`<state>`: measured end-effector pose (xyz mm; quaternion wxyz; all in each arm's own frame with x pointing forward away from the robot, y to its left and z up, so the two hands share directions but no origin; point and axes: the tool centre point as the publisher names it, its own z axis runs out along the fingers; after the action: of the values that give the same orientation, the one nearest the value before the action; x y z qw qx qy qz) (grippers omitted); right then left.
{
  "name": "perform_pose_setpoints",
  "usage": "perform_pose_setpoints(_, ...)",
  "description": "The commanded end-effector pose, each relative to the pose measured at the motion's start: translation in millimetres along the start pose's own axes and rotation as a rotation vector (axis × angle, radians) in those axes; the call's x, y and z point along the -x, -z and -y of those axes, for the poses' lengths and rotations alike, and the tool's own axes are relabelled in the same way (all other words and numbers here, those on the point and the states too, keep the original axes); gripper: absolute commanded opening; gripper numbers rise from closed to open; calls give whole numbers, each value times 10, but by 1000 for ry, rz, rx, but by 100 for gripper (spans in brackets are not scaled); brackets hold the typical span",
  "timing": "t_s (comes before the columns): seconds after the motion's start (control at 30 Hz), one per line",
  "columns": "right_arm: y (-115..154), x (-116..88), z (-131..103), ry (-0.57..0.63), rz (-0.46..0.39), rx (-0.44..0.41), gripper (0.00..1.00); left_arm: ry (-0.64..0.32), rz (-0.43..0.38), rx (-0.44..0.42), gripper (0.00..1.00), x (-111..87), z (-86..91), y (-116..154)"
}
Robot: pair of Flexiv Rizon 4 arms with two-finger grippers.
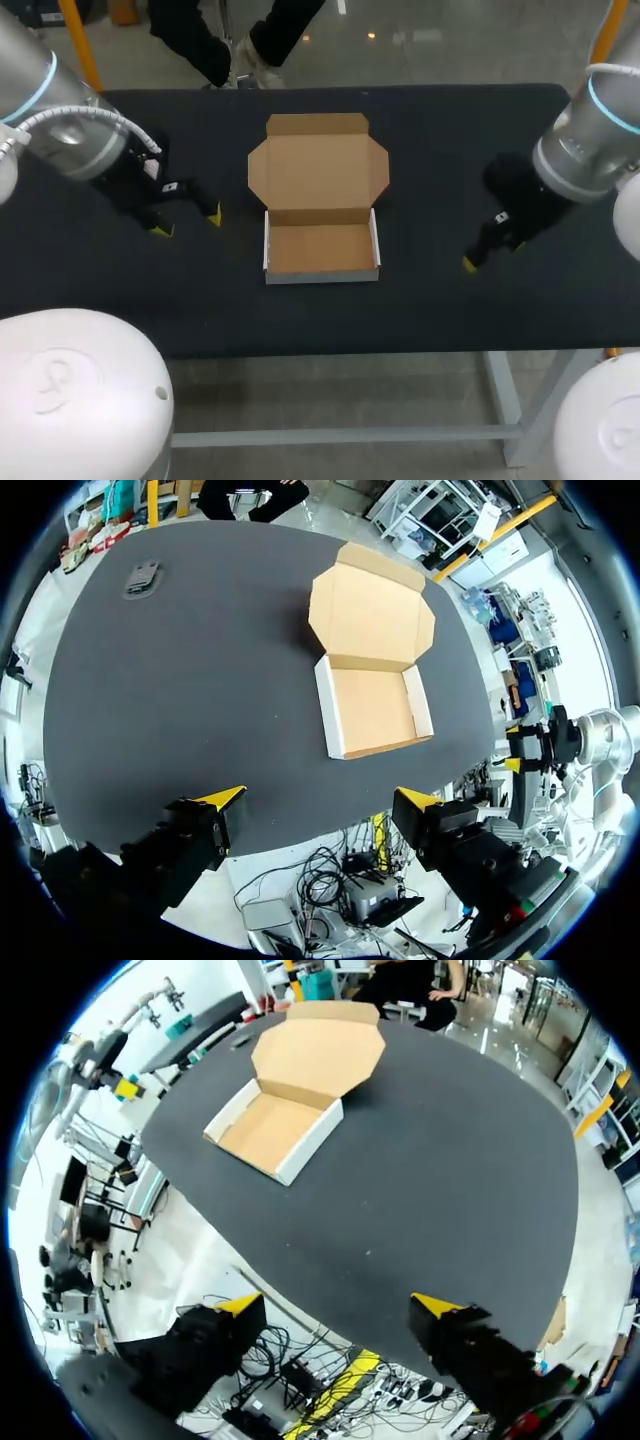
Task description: Assemble the packaging by folding the flat box into shape, placing the metal phone stand inside, and closing the box properly
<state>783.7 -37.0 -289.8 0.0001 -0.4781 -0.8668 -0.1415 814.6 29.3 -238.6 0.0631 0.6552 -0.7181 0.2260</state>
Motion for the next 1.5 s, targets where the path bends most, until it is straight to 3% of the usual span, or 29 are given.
perform_pose_setpoints(0.03, 174, 15, 35, -47, 30, -38, 100, 16, 57, -41, 100, -43, -130, 311)
perform_pose_setpoints(0.4, 561, 188, 219, -190, 87, -31, 100, 63, 131, -49, 100, -55, -156, 646)
perform_pose_setpoints(0.83, 858, 317, 272, -308, 115, -28, 100, 140, 202, -22, 100, -82, -148, 909)
perform_pose_setpoints(1.5, 1059, 482, 366, -445, 160, -32, 100, 171, 242, -19, 100, -85, -194, 1093)
